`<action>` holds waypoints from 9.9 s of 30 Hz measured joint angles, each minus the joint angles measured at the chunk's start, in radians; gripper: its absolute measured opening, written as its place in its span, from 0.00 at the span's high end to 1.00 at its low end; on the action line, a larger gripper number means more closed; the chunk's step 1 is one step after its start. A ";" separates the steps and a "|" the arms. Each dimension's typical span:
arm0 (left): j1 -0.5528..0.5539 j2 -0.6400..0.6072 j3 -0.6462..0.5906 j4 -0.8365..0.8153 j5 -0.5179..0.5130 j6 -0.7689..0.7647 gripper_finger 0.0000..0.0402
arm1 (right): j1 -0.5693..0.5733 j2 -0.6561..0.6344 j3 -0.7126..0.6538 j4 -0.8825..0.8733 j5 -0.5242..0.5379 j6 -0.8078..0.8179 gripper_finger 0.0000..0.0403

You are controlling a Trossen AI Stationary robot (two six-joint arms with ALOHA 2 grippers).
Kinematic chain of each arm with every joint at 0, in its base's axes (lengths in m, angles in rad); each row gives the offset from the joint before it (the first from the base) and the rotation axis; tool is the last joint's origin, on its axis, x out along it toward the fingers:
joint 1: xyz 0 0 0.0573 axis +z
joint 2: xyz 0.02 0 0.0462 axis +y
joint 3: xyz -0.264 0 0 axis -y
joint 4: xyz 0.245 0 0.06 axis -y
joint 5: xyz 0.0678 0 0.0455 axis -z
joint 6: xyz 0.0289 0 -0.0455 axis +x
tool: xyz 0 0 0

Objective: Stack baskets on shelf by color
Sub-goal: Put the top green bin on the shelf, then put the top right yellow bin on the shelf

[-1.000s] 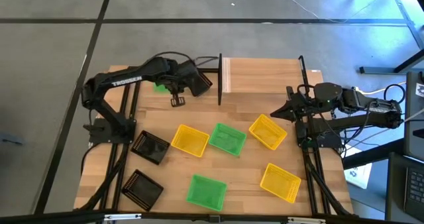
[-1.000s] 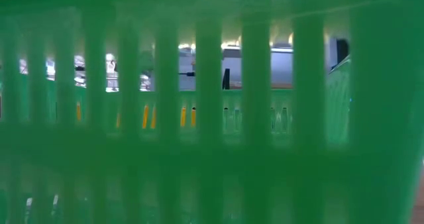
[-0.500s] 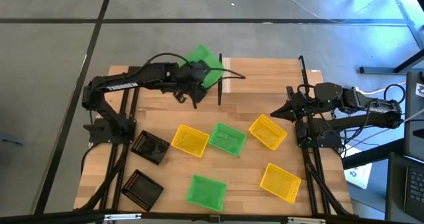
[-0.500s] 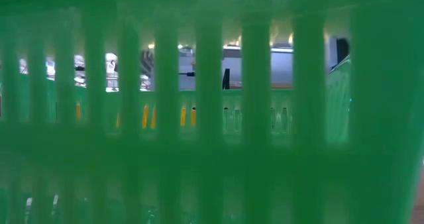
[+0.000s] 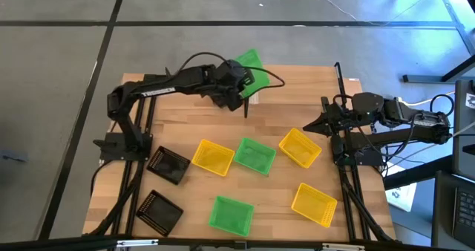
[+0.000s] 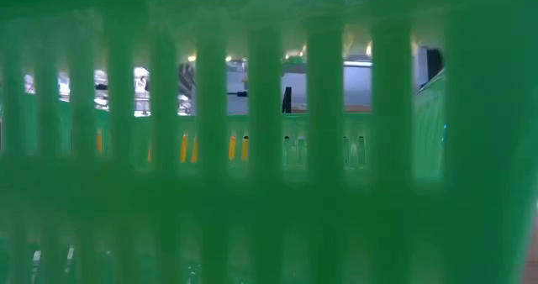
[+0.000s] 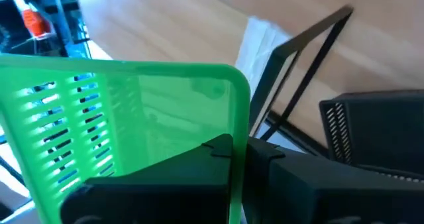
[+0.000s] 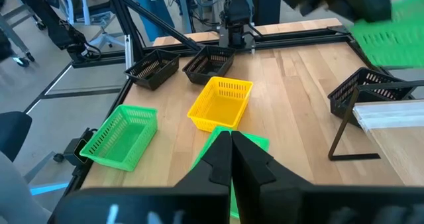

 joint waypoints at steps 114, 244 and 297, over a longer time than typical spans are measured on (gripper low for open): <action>0.015 0.170 0.000 0.098 0.112 0.083 1.00 | 0.000 0.098 0.000 -0.014 0.559 -0.020 1.00; -0.325 -0.171 -0.001 -0.367 -0.179 -1.851 0.83 | 0.000 0.098 0.003 -0.009 0.411 0.171 1.00; -0.347 -0.171 -0.001 -0.451 -0.193 -1.958 0.83 | -0.216 0.489 -0.180 -0.446 0.097 0.526 0.72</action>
